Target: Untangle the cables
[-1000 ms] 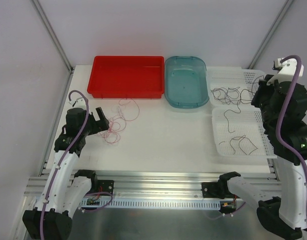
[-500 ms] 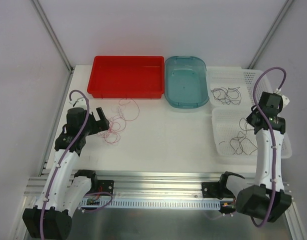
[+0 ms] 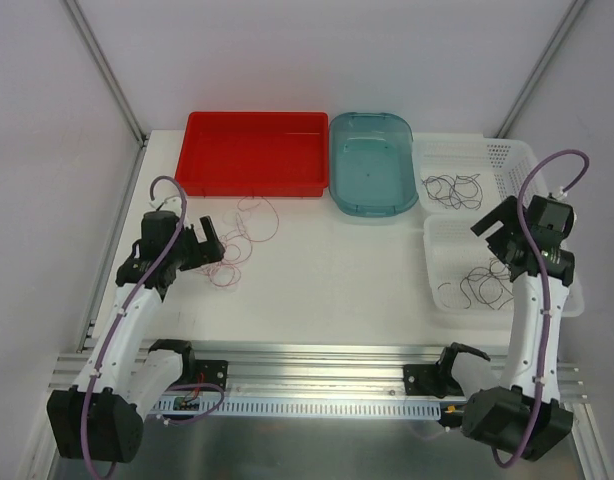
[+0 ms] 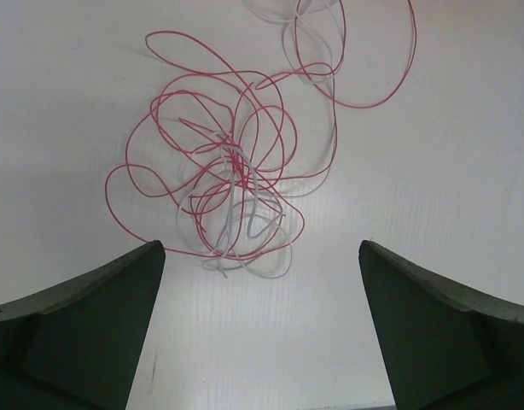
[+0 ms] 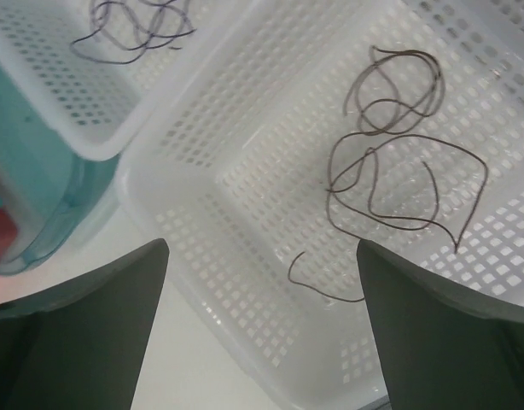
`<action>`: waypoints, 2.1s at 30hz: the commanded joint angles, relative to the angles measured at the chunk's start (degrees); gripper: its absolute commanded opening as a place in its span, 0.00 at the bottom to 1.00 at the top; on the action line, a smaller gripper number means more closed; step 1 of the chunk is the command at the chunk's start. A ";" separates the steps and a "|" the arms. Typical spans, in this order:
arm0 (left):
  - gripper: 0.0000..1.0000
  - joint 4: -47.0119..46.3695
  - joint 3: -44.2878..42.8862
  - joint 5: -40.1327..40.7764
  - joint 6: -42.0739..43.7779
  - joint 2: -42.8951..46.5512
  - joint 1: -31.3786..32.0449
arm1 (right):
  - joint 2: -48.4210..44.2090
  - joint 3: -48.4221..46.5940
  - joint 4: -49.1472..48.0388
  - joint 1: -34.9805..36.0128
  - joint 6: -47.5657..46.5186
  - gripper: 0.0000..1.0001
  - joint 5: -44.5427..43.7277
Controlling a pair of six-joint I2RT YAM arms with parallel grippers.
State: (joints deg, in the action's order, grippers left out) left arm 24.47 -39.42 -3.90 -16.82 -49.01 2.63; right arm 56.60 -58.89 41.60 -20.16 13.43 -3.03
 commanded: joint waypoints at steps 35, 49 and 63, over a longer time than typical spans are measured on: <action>0.43 -0.21 -14.64 -2.17 -18.60 -30.98 30.75 | -5.10 10.20 -14.45 62.87 -1.83 0.98 -0.84; 0.56 0.75 -7.07 12.07 -20.54 -19.96 34.54 | -4.21 11.08 -14.53 65.52 -2.80 0.98 -2.34; 0.34 3.39 -15.86 20.69 -13.07 -38.87 40.34 | -7.90 13.10 -11.64 65.87 -3.15 0.98 -4.44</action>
State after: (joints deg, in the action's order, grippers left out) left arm 25.67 -53.41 13.21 -32.64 -86.06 42.63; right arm 50.74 -46.09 29.32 45.39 10.90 -5.85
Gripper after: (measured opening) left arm 0.351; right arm 0.980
